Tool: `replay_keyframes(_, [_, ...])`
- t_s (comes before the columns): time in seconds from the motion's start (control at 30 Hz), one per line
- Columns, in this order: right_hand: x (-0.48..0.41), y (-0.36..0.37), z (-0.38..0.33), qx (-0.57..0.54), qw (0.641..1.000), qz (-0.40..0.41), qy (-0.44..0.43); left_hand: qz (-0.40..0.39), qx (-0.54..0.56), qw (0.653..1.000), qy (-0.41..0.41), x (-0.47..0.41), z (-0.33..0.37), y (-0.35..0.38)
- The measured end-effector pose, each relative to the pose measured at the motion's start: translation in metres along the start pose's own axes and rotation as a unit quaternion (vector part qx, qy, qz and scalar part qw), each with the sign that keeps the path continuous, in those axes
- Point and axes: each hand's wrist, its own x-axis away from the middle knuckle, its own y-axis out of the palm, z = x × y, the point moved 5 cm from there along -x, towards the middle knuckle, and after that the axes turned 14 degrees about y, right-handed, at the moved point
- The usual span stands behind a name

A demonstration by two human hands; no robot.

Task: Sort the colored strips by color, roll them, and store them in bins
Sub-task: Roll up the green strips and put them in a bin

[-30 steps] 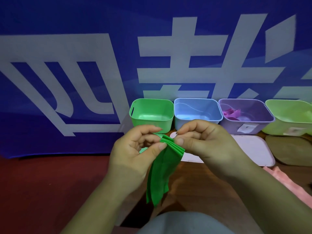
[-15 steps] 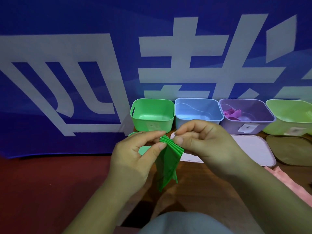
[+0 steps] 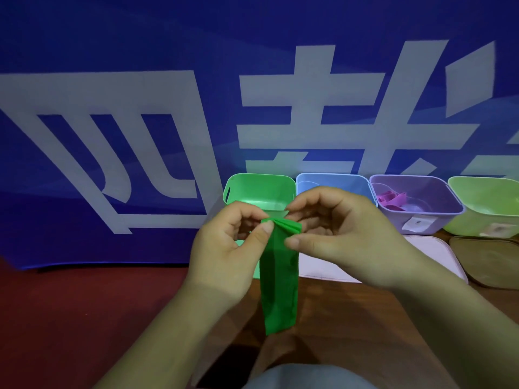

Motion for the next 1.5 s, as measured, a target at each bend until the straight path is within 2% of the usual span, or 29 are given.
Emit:
replay_keyframes(0.1, [-0.003,-0.002,-0.016,0.071,0.995,0.056,-0.045,0.002,-0.001,1.000,0.011,-0.012,0.012,-0.002])
replay_keyframes(0.17, [-0.005,-0.006,-0.026,0.079,0.992,0.078,-0.057,0.000,0.012,1.000,0.018,-0.020,0.021,-0.002])
replay_keyframes(0.3, [-0.008,-0.011,-0.040,0.003,0.997,0.072,-0.039,-0.009,0.028,0.998,0.054,-0.033,0.031,-0.007])
replay_keyframes(0.47, [-0.013,-0.012,-0.049,-0.090,0.995,0.045,0.011,-0.033,-0.008,0.991,0.127,-0.048,0.044,-0.016])
replay_keyframes(0.6, [-0.013,-0.011,-0.056,-0.095,0.994,0.052,0.022,-0.054,-0.023,0.986,0.153,-0.053,0.052,-0.021])
replay_keyframes(0.7, [-0.012,-0.010,-0.064,-0.065,0.995,0.070,0.014,-0.057,-0.024,0.988,0.145,-0.054,0.054,-0.025])
replay_keyframes(0.83, [-0.010,-0.006,-0.074,-0.032,0.995,0.100,-0.003,-0.067,0.017,0.994,0.084,-0.056,0.055,-0.032])
replay_keyframes(1.13, [-0.009,-0.006,-0.078,0.089,0.990,0.112,-0.004,-0.065,-0.111,0.987,0.093,-0.056,0.063,-0.039])
replay_keyframes(1.3, [-0.008,-0.014,-0.075,0.133,0.988,0.079,0.021,-0.089,-0.217,0.962,0.139,-0.051,0.070,-0.030])
replay_keyframes(1.5, [-0.001,-0.036,-0.070,0.162,0.984,0.058,0.036,-0.133,-0.279,0.934,0.180,-0.051,0.075,-0.001])
